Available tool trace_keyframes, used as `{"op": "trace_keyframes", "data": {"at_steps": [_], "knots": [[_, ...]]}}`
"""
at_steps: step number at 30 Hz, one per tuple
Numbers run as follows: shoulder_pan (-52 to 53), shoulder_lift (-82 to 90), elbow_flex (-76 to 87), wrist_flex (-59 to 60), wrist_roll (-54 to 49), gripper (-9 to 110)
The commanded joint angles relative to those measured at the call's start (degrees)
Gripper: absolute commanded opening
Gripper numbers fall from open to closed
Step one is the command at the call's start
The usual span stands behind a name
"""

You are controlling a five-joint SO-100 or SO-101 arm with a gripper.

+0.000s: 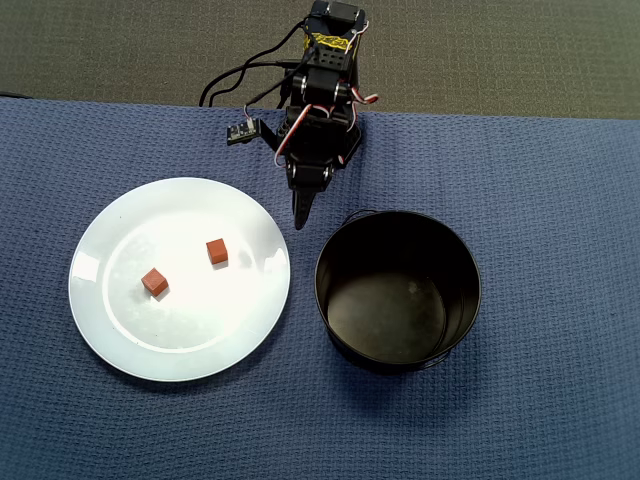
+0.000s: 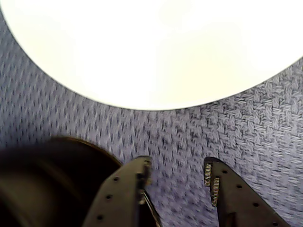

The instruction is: Pick up the red cubes from the white plate and place them in the black recipient

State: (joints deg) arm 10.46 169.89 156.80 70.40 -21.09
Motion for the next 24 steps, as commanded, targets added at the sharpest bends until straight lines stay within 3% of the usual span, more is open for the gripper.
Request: {"op": "trace_keyframes", "data": {"at_steps": [1, 8, 11, 19, 24], "knots": [[3.25, -1.49, -12.13, 7.12, -13.8, 10], [11.87, -10.11, -15.64, 0.79, -38.32, 19], [14.33, -13.8, -12.92, -7.47, -44.47, 26], [19.42, -35.86, -21.09, -15.21, -33.4, 22], [22.24, -50.27, -27.42, -17.31, -32.34, 22]]}}
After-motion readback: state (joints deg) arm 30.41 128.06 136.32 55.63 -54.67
